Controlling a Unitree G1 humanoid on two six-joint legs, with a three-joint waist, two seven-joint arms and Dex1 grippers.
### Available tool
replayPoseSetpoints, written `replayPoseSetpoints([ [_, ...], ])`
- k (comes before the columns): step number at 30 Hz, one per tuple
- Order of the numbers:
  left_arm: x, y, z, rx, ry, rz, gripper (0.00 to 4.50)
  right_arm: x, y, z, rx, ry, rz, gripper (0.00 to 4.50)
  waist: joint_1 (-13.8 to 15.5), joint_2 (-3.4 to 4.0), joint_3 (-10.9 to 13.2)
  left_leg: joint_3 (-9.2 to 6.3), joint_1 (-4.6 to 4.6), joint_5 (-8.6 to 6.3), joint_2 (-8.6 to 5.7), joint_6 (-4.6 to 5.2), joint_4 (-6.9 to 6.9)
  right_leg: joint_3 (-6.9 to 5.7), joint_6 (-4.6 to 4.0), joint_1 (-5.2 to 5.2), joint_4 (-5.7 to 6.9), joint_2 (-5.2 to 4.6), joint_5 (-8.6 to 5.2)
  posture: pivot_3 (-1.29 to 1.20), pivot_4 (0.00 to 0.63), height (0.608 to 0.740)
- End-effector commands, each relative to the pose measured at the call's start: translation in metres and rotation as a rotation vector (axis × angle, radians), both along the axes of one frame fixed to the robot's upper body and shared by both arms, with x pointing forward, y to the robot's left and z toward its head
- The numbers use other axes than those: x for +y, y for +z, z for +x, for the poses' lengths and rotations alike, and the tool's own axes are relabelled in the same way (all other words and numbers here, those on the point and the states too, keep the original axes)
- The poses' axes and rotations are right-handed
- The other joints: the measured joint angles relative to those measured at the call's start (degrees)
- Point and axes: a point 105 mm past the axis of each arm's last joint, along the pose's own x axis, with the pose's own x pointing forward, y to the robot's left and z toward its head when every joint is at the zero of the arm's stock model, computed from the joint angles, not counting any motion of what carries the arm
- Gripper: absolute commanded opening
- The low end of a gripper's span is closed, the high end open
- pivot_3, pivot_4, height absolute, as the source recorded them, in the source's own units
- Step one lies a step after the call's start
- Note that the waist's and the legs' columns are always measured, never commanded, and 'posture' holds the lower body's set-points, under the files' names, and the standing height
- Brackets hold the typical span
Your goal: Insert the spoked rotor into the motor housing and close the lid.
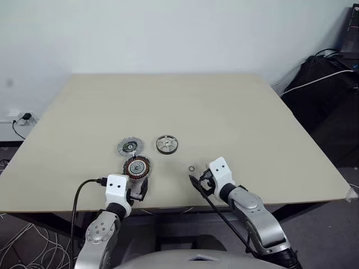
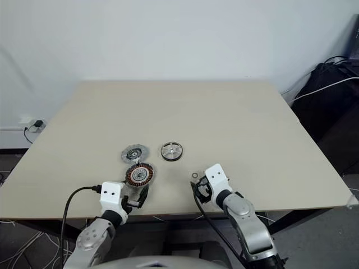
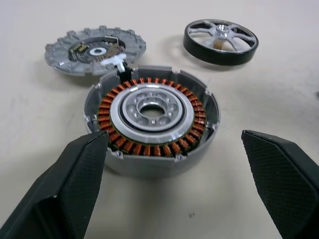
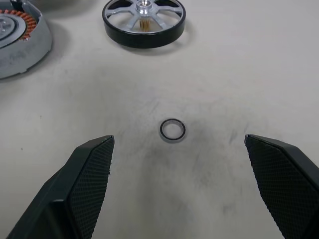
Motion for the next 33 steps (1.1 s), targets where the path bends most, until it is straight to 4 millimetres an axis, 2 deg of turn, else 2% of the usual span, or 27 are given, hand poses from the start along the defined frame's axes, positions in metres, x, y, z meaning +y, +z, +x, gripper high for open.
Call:
replayPoseSetpoints([
  [1,-0.002,0.015,0.004,-0.063,-0.018,-0.009,4.5,0.003,0.007,0.011,-0.039,-0.004,0.017,4.47,-0.04,0.0,0.0,0.0,0.0,0.0,0.0,0.0,0.0,0.0,0.0,0.0,0.0,0.0,0.0,0.0,0.0,0.74],
  [15,-0.002,0.016,0.003,-0.071,-0.015,-0.003,4.5,0.021,-0.007,0.038,-0.019,-0.024,0.05,4.47,-0.09,0.03,0.01,0.01,0.0,0.0,0.0,0.0,-0.01,0.0,-0.01,-0.02,0.0,0.0,0.01,0.0,0.0,0.74],
  [22,-0.004,0.019,0.003,-0.077,-0.014,-0.004,4.5,0.02,-0.026,0.035,0.042,-0.035,0.044,4.47,-0.12,0.05,0.02,0.02,0.01,0.0,0.0,0.0,-0.02,0.0,-0.01,-0.01,0.0,0.0,0.01,0.0,0.0,0.74],
  [28,-0.006,0.02,0.003,-0.08,-0.017,-0.007,4.5,0.012,-0.043,0.026,0.094,-0.049,0.023,2.53,-0.41,0.08,-0.06,0.01,0.03,0.0,0.0,0.0,-0.04,0.0,-0.01,0.0,0.0,0.01,0.01,0.0,0.0,0.74],
  [33,-0.008,0.023,0.004,-0.084,-0.021,-0.007,4.5,0.01,-0.04,0.023,0.083,-0.052,0.026,0.93,-0.45,0.07,-0.18,0.01,0.04,0.0,0.0,0.0,-0.06,0.0,-0.03,0.0,0.0,0.01,-0.01,0.0,0.0,0.74],
])
